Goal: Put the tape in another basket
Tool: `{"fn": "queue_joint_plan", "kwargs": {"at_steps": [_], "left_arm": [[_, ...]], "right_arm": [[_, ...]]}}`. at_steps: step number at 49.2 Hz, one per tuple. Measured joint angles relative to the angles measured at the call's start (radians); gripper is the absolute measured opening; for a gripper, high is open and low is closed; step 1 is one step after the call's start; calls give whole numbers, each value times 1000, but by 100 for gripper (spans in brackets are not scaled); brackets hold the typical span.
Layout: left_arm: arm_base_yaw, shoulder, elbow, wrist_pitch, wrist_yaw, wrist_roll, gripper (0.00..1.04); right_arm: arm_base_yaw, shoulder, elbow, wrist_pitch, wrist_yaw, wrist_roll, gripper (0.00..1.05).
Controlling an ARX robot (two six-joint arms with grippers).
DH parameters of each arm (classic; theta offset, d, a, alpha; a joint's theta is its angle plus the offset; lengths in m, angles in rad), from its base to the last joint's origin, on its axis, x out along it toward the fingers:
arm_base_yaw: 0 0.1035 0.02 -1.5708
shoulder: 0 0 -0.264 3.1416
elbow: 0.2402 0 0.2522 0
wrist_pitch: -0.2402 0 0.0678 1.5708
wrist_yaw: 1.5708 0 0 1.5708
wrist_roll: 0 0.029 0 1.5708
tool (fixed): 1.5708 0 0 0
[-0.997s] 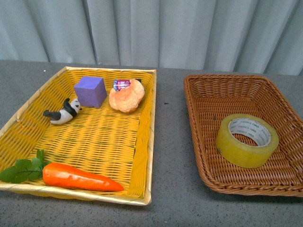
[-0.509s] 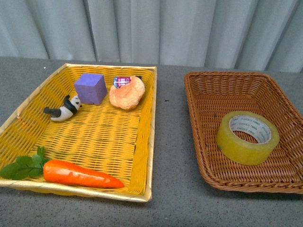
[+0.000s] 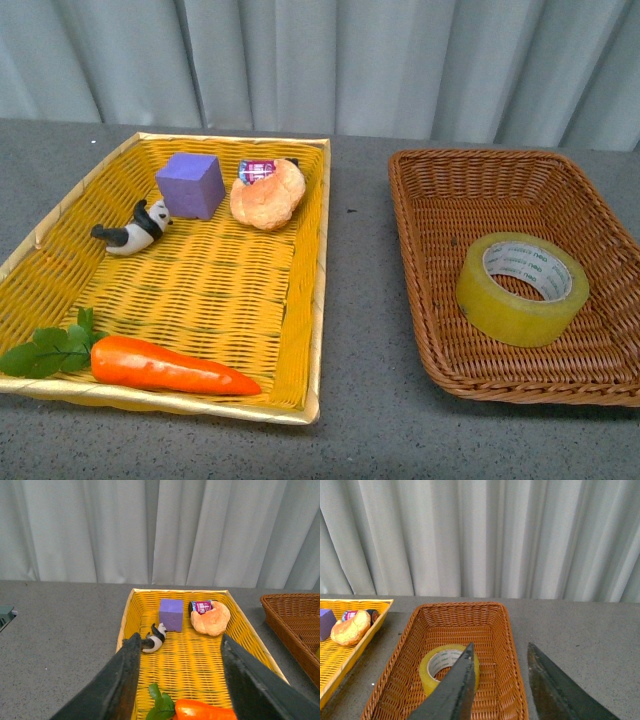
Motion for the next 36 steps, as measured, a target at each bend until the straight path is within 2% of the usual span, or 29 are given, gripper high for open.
{"fn": "queue_joint_plan", "kwargs": {"at_steps": [7,13,17,36], "left_arm": [[0,0,0,0,0,0,73],[0,0,0,0,0,1,100],[0,0,0,0,0,1,97],[0,0,0,0,0,1,98]], "right_arm": [[0,0,0,0,0,0,57],[0,0,0,0,0,0,85],[0,0,0,0,0,1,97],[0,0,0,0,0,1,96]]}}
